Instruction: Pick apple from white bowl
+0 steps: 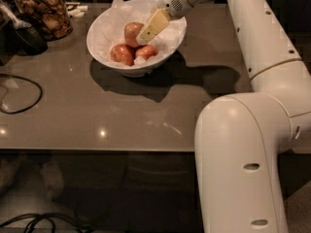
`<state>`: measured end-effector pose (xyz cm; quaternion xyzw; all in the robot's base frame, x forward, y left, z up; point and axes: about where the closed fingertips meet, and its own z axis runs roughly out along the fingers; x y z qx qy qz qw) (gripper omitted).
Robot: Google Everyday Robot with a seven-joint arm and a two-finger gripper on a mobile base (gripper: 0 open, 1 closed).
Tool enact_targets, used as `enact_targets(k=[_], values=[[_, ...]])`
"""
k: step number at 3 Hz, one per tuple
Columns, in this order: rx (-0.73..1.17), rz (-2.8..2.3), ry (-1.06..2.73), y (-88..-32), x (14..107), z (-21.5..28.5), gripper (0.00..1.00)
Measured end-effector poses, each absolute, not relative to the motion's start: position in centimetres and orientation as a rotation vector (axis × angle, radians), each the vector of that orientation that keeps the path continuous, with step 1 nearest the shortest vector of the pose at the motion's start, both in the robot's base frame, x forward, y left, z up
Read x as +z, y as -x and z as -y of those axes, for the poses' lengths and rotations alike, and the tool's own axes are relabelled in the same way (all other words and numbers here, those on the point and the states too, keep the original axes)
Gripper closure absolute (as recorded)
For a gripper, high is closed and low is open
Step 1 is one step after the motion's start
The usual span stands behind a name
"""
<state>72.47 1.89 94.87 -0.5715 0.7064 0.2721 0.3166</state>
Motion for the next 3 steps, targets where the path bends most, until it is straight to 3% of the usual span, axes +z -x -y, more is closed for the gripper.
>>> enact_targets(k=[3], values=[[0.756,-1.88,1.568,-72.8,92.7,-3.9,0.0]])
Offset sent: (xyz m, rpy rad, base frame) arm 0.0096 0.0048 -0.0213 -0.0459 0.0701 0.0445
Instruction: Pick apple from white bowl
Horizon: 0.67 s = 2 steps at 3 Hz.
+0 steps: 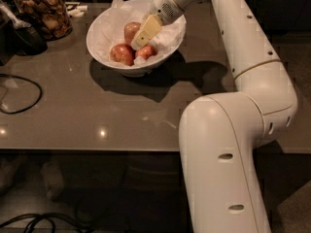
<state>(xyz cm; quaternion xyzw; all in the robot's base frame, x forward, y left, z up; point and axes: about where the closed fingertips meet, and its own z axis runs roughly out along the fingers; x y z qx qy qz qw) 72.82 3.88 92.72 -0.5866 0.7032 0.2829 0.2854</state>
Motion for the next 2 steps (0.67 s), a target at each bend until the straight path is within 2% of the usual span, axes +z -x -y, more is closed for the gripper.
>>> enact_targets(k=[2], values=[[0.764,-1.884,1.519,-73.33,92.8,-3.58,0.0]])
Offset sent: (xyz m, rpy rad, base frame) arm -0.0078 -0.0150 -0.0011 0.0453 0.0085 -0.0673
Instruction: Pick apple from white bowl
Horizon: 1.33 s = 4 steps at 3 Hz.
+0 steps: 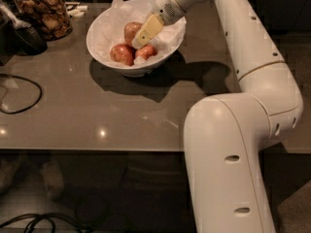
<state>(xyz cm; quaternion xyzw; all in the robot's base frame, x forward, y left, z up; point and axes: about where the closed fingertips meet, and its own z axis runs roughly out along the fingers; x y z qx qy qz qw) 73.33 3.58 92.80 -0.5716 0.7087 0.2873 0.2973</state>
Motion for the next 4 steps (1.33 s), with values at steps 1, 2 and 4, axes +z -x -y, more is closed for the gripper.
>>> enact_targets(k=[1,2,4], values=[[0.77,-1.898,1.463,-73.79,92.68,-2.86,0.0],[0.772,-1.901,1.455,-73.86,92.57,-2.77,0.13],[0.772,-1.901,1.455,-73.86,92.56,-2.78,0.6]])
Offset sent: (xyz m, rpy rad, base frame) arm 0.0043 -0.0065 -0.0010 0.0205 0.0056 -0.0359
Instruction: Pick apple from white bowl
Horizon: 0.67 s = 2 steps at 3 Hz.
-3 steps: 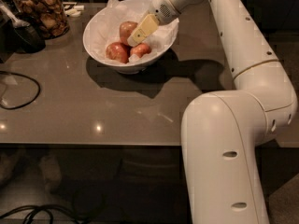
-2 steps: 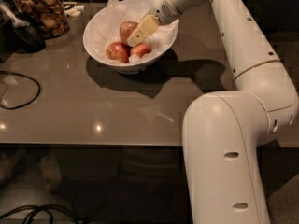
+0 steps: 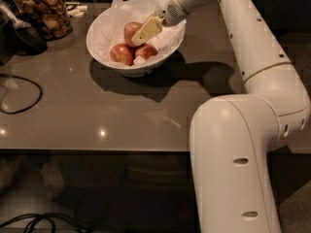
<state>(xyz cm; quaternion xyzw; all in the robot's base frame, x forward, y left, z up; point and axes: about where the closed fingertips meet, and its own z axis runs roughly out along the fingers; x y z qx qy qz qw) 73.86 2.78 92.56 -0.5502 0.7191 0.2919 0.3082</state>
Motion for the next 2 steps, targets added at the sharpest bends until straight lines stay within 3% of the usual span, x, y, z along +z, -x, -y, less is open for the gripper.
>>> enact_targets(k=[1,2], values=[[0.772,-1.901,1.455,-73.87,92.56,-2.78,0.91],[0.772,-1.901,1.455,-73.87,92.57,-2.78,1.0]])
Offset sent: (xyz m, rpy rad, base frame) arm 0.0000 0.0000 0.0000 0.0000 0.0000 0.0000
